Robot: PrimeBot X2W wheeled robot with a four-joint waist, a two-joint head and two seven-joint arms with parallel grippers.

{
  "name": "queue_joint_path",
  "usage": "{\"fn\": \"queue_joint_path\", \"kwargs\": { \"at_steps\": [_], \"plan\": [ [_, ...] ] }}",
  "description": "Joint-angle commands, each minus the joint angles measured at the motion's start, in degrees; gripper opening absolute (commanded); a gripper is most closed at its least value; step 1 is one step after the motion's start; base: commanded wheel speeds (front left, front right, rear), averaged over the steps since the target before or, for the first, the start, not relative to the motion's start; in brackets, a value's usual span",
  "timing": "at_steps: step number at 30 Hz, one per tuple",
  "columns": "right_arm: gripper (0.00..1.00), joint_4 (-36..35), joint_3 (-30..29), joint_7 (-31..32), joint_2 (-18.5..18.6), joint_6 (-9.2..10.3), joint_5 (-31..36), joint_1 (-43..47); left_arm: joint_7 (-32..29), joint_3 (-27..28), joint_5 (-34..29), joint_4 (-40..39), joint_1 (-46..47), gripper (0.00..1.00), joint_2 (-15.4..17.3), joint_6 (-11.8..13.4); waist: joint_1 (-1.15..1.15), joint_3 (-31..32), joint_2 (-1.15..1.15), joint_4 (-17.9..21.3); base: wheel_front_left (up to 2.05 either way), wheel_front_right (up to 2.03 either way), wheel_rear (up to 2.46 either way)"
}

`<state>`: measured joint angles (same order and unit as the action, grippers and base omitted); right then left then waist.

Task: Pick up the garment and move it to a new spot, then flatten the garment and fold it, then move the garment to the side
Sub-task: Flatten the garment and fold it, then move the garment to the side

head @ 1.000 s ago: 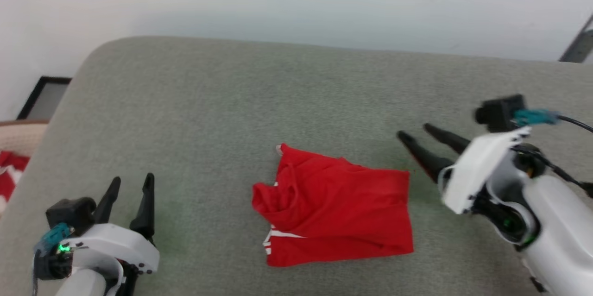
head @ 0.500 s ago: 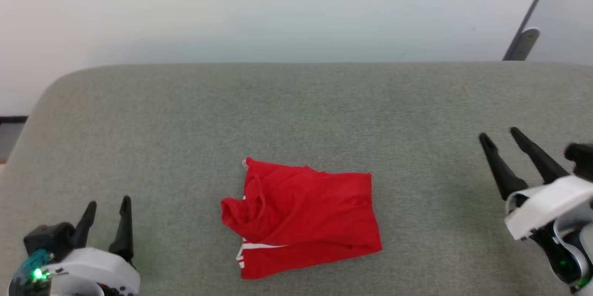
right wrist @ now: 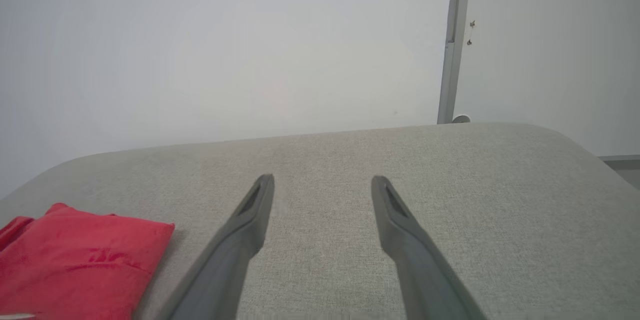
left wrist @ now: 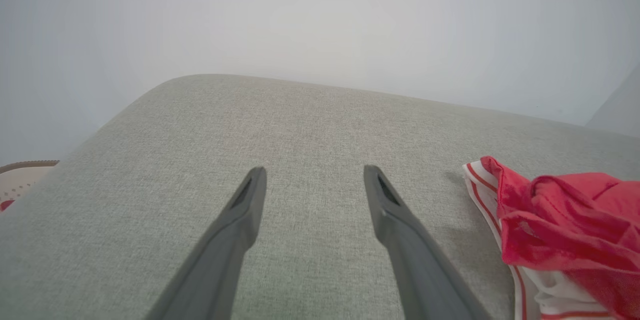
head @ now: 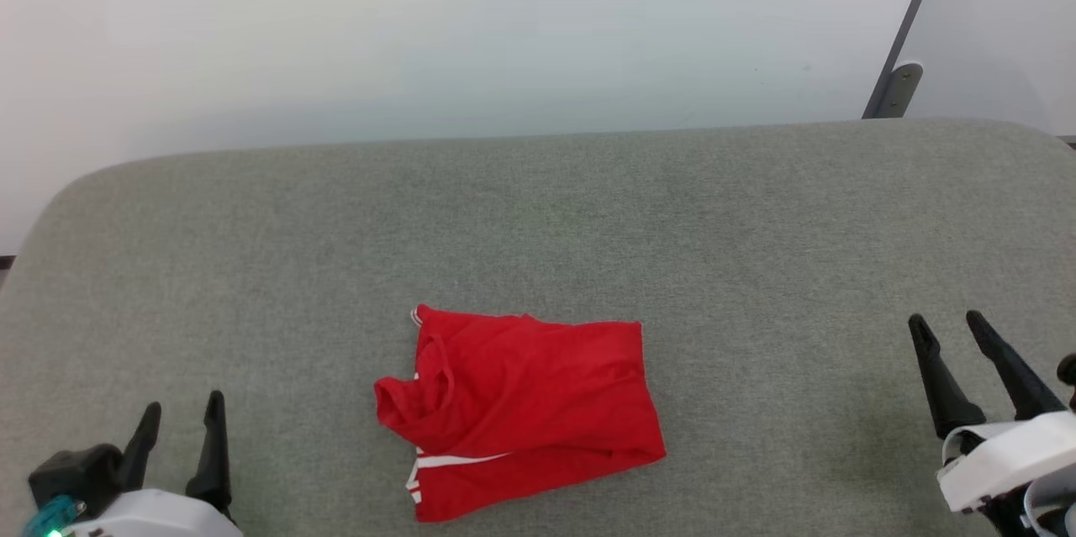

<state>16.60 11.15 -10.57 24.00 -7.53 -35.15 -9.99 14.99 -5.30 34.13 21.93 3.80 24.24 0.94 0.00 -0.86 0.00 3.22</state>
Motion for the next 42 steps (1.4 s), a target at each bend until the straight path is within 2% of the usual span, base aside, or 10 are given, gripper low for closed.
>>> {"fn": "queue_joint_path", "kwargs": {
  "at_steps": [1, 16, 42],
  "plan": [
    [1.00, -0.3, -0.6, 0.0, -0.4, 0.10, 0.4, 0.8, 0.2, 0.3, -0.5, -0.2, -0.8, 1.00, -0.1, 0.0, 0.00, 0.1, 0.00, 0.1, 0.00, 0.00, 0.00],
    [1.00, -3.1, -4.3, 1.8, -3.5, 0.10, 2.9, 4.2, 0.2, 1.8, -1.0, -2.1, -2.2, 1.00, -0.8, -0.4, 0.00, 0.1, 0.00, -0.5, 0.00, 0.00, 0.00],
    [1.00, -5.1, -6.0, 3.8, -4.7, 0.10, 4.7, 5.4, -0.2, 0.9, -0.2, -3.5, -2.7, 1.00, -0.8, 0.4, 0.00, 0.1, 0.00, -1.7, 0.00, 0.00, 0.00]
  ]
}}
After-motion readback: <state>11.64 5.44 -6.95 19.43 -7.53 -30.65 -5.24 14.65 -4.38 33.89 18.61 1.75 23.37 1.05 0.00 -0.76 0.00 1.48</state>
